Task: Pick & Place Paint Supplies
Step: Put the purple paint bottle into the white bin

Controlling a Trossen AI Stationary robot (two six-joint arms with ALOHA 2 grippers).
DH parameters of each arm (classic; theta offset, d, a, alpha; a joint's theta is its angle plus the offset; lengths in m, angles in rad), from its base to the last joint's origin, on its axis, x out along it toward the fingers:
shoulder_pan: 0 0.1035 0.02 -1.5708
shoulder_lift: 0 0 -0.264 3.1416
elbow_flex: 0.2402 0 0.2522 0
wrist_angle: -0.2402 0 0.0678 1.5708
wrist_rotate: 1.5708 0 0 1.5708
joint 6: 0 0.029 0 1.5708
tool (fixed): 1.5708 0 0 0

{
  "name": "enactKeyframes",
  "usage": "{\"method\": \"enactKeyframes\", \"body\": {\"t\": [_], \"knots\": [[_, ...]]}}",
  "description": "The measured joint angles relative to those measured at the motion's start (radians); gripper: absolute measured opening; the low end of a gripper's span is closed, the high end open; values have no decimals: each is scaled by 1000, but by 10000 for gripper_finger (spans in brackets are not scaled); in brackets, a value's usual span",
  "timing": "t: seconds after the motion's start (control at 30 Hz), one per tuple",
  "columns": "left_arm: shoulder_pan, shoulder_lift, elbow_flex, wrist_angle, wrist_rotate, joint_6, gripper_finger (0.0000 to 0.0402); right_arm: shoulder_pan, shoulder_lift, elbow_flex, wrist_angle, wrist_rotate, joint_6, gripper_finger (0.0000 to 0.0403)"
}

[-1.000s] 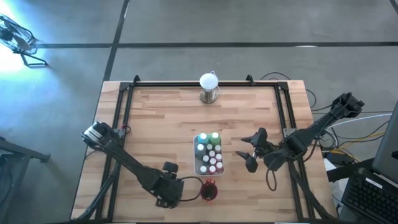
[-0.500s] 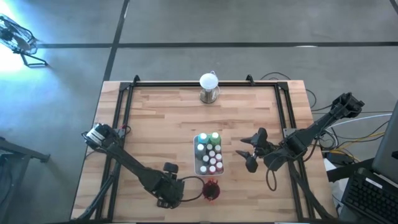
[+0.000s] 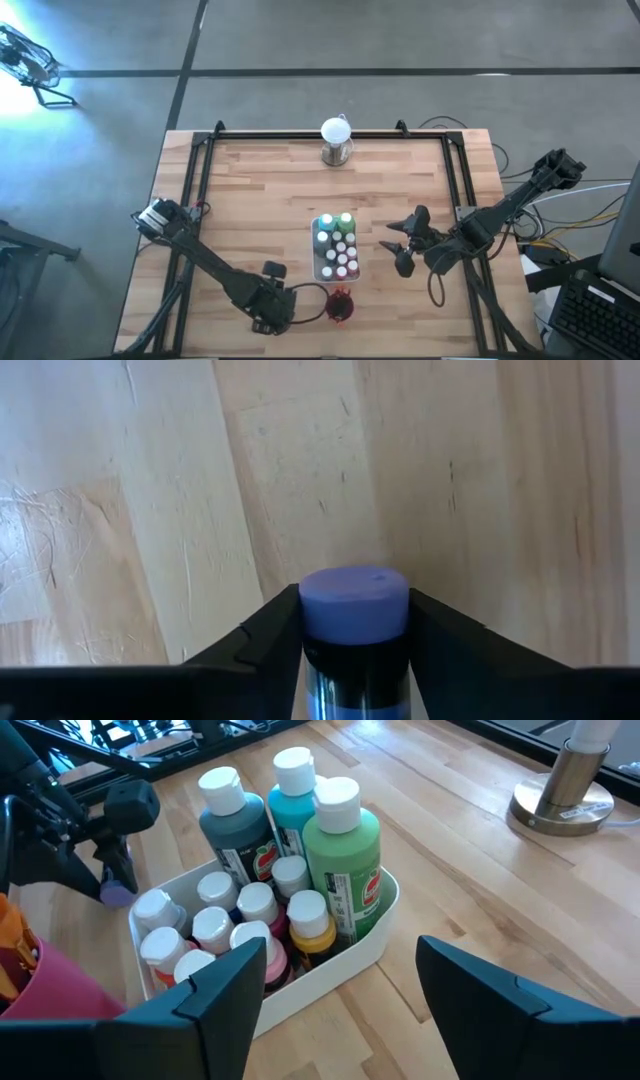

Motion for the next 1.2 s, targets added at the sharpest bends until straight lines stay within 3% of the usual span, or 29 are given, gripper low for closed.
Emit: {"method": "enactKeyframes", "body": {"t": [0.5, 0.73, 1.2], "knots": [[0, -6, 2, -33, 47, -14, 159, 0, 0, 0, 0, 0, 0, 286], [-1, -8, 55, -122, 60, -21, 158, 0, 0, 0, 0, 0, 0, 297], [-8, -9, 137, -233, 59, -22, 158, 0, 0, 0, 0, 0, -3, 259]]}}
